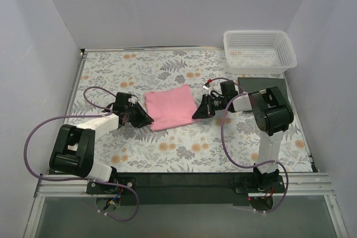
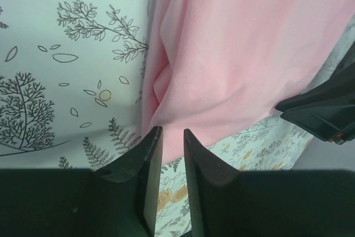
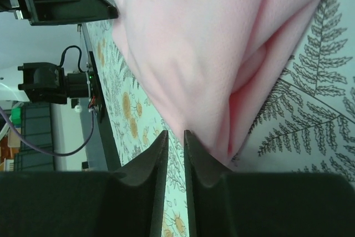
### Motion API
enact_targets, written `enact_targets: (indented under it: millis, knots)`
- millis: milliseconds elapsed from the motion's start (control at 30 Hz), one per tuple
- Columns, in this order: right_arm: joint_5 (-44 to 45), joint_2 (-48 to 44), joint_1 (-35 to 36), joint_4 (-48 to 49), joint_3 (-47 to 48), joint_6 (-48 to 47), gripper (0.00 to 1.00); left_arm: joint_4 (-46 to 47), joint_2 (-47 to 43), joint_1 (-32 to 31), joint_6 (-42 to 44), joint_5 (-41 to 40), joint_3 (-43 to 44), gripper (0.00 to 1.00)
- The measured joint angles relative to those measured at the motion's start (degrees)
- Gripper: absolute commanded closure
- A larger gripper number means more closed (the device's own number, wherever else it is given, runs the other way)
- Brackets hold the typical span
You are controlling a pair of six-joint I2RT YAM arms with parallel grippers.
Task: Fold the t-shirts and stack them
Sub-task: Fold the tshirt
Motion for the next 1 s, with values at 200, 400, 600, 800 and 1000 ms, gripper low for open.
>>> enact_targets:
  millis: [200, 400, 600, 800, 1000]
  knots:
    - [1.9, -3.9, -0.2, -1.4, 5.3, 1.5, 0.77, -2.9, -3.1, 0.8, 1.2, -2.9, 7.5, 0.69]
    - [5.7, -2.0, -0.1, -0.7, 17.9, 4.2, 0.76, 0.8, 4.4, 1.9, 2.6, -4.8, 17.5, 0.71]
    - [10.1, 9.0, 0.7, 1.2, 29.7, 8.1, 0.76, 3.6, 17.4, 2.7, 2.9, -6.1, 21.1, 0.77]
    - [13.2, 19.1, 1.2, 1.0, 32.3, 11.2, 0.76, 5.3, 22.0, 4.0, 2.3, -7.0, 22.0, 0.79]
    - [15.8, 18.2, 1.2, 3.2, 30.5, 11.9, 0.76, 6.4, 23.2, 4.5, 3.1, -7.6, 23.2, 0.68]
